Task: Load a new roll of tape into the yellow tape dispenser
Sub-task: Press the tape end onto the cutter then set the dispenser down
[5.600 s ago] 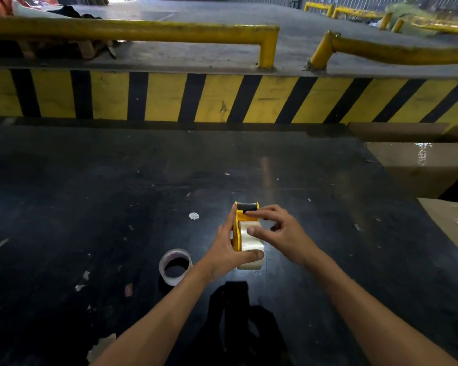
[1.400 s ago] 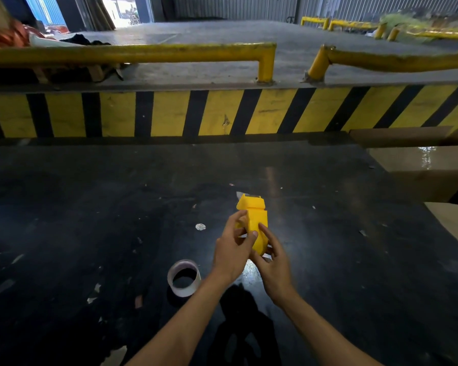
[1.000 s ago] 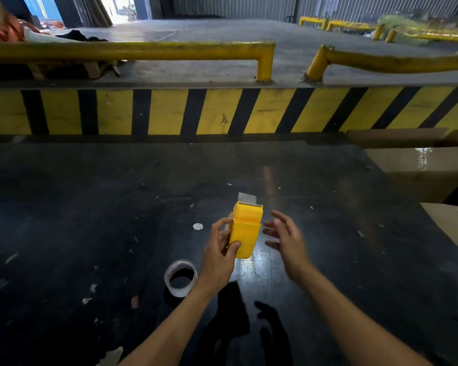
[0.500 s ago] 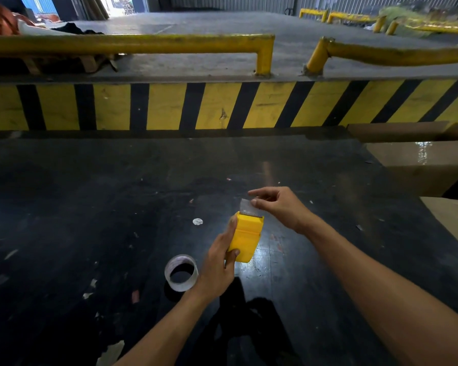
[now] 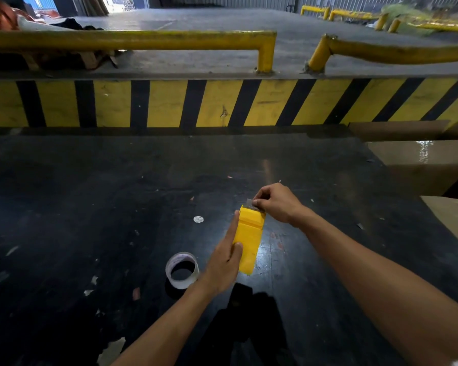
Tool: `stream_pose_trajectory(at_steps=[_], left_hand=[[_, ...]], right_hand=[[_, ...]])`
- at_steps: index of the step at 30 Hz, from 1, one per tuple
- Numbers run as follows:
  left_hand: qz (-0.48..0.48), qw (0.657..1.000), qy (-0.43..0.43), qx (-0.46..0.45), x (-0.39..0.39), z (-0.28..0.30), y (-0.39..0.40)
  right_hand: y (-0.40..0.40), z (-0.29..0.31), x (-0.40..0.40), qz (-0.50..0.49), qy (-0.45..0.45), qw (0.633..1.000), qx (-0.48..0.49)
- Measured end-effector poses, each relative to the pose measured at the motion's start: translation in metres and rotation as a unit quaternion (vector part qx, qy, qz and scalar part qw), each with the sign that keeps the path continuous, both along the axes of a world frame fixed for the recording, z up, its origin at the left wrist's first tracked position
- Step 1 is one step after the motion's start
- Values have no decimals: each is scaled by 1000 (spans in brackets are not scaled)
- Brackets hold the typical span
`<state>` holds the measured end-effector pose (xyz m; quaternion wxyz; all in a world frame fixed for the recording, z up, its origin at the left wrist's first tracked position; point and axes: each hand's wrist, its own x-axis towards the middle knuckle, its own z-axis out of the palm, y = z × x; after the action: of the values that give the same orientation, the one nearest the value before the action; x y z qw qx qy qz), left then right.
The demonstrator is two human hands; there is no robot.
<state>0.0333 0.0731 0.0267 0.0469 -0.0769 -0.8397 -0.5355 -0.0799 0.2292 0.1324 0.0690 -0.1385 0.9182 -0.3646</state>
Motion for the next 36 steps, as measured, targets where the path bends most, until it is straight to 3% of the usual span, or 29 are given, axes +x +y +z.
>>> stream_pose_trajectory(at_steps=[15, 20, 28, 36], left_hand=[[39, 998, -30, 49, 4, 4, 20], [37, 997, -44, 53, 11, 0, 24], [41, 993, -81, 72, 12, 6, 29], [70, 989, -121, 46, -6, 13, 31]], right_hand=[[4, -12, -4, -91, -70, 993, -17], [6, -11, -2, -62, -65, 996, 3], [1, -14, 4, -50, -7, 998, 36], [-12, -29, 16, -58, 159, 982, 89]])
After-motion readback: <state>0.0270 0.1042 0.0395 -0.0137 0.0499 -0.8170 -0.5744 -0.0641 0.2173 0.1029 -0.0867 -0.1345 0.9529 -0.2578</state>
